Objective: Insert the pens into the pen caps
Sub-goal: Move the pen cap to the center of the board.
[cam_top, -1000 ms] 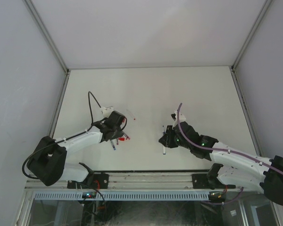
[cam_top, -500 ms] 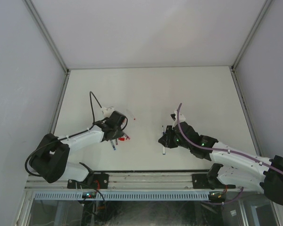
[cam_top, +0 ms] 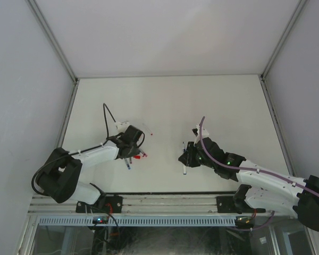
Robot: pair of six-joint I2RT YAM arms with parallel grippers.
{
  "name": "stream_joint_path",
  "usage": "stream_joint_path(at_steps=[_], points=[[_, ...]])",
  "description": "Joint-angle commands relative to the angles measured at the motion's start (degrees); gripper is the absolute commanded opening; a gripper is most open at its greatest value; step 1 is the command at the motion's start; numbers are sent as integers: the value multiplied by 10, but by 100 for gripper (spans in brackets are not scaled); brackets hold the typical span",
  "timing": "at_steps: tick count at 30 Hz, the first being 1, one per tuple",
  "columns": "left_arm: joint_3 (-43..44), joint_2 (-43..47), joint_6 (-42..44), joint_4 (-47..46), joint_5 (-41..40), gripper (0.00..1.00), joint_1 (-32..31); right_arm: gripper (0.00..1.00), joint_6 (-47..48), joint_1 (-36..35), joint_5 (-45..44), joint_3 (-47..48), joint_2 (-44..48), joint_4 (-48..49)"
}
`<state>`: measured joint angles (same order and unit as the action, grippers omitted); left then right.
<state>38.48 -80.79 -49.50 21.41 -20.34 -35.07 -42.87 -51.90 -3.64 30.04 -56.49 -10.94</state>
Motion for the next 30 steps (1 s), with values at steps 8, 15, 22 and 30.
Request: stream_joint_path(at_steps=[8,15,22,30], points=[[25,-3,4,-12,-14,29,5,0,-7,-6,-1,3,1,20],[44,26,26,18,-36,22,4,0,-8,-6,-4,3,10,13],[64,97,56,53,-75,23,-41,0,-14,-14,-68,4,54,-24],[120,36,69,36,-44,24,-180,0,-26,13,-162,3,179,-125]])
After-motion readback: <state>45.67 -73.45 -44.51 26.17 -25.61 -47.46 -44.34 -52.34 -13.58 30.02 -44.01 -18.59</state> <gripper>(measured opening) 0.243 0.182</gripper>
